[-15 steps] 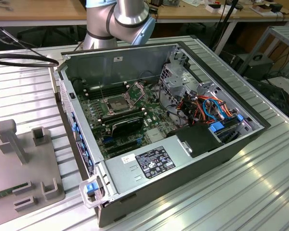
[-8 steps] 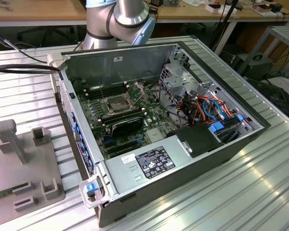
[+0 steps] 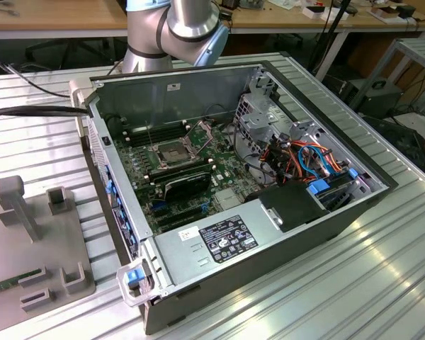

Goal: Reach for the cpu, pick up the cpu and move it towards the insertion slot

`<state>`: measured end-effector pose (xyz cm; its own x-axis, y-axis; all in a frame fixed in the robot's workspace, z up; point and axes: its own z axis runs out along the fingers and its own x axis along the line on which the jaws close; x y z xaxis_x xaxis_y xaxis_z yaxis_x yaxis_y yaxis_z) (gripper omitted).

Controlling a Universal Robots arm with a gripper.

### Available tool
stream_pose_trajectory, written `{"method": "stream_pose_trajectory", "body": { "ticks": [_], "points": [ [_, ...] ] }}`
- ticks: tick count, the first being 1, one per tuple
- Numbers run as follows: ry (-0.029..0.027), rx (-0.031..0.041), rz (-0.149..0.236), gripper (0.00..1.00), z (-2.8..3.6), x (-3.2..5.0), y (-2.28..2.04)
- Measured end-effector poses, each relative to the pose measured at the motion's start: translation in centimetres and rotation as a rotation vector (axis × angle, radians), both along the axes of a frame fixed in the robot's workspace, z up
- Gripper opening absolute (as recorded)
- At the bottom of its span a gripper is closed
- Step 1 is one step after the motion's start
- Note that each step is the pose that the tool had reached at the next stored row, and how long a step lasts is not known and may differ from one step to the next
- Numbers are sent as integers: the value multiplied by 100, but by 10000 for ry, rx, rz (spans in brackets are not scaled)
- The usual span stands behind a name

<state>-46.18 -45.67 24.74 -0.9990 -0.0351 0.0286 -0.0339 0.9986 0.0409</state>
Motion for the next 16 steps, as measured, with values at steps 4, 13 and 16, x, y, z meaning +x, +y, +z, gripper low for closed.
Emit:
{"method": "stream_pose_trajectory", "body": {
  "ticks": [4,13,16],
  "points": [
    [26,0,-39,72,-88,20,-1],
    [67,0,-196,72,-175,35,-1],
    [66,0,-202,72,-180,35,-1]
  ]
}}
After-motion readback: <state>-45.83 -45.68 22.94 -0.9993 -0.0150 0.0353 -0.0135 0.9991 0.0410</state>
